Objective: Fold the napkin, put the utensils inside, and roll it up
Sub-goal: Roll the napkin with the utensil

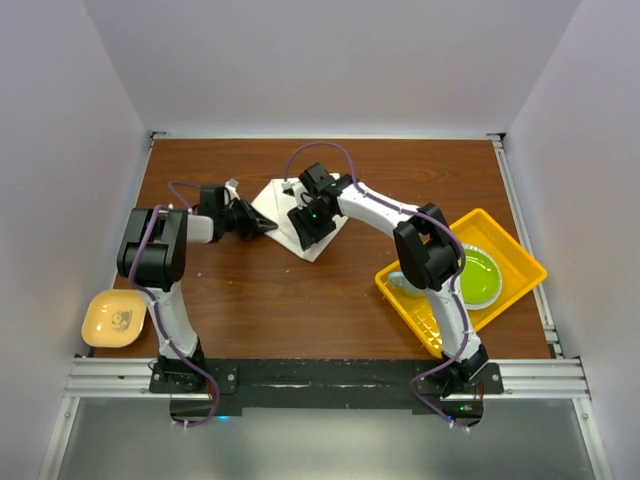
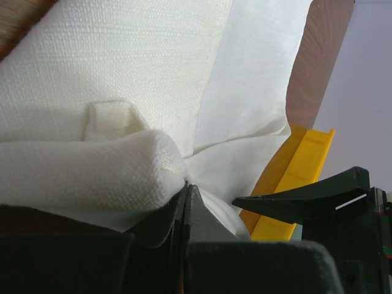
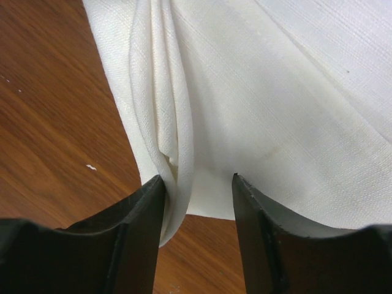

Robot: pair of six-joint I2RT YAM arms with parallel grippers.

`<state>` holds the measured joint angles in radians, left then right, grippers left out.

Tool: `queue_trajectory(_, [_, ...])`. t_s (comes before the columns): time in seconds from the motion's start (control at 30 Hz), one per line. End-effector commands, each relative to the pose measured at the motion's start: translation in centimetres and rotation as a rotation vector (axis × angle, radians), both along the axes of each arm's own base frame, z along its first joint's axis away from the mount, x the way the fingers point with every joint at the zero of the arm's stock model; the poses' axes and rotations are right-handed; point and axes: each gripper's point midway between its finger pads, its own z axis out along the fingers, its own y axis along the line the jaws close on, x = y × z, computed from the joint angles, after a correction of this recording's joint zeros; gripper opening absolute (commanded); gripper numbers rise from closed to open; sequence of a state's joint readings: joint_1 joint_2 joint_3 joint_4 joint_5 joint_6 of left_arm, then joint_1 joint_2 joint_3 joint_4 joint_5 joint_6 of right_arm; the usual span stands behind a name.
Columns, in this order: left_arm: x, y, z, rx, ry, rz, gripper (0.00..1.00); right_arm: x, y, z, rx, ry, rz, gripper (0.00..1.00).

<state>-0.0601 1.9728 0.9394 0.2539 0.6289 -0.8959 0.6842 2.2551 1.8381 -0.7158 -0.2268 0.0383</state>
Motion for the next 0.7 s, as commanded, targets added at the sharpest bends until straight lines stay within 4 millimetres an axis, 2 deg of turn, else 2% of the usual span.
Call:
queue_trajectory(0.0, [-4.2, 2.8, -7.5, 0.190, 0.227, 0.038, 0.00, -0.2, -0.5, 1.5, 0.071, 0.028, -0.023, 0.47])
queue_trajectory(0.1, [-4.0, 2.8, -7.5, 0.192, 0.225, 0.035, 0.00, -0.3, -1.1, 0.6, 0.067, 0.051, -0.039, 0.42])
queue_trajectory(0.23, [-3.9, 2.7, -7.6, 0.191, 0.230, 0.028, 0.00, -0.9, -1.9, -1.3, 0.045, 0.079, -0.042, 0.29])
queue_trajectory(0.3, [-3.9, 2.7, -7.8, 0.192, 0.236, 0.024, 0.00, -1.5, -2.9, -2.7, 0.000, 0.085, -0.053, 0.22])
queue_trajectory(0.33, [-3.9, 2.7, -7.8, 0.193, 0.238, 0.023, 0.00, -1.5, -3.4, -3.2, -0.020, 0.079, -0.055, 0.15])
queue_trajectory(0.4, [-3.9, 2.7, -7.8, 0.194, 0.240, 0.022, 0.00, -1.8, -4.4, -4.0, -0.058, 0.075, -0.065, 0.13])
queue_trajectory(0.47, [-3.9, 2.7, -7.9, 0.194, 0.241, 0.021, 0.00, -1.8, -4.7, -4.3, -0.070, 0.055, -0.068, 0.12])
queue_trajectory(0.53, [-3.9, 2.7, -8.0, 0.196, 0.246, 0.017, 0.00, -1.3, -5.0, -3.7, -0.112, -0.006, -0.065, 0.13])
queue_trajectory(0.67, [-4.0, 2.6, -8.2, 0.194, 0.255, 0.010, 0.00, 0.3, -4.0, -0.6, -0.108, -0.112, -0.044, 0.28])
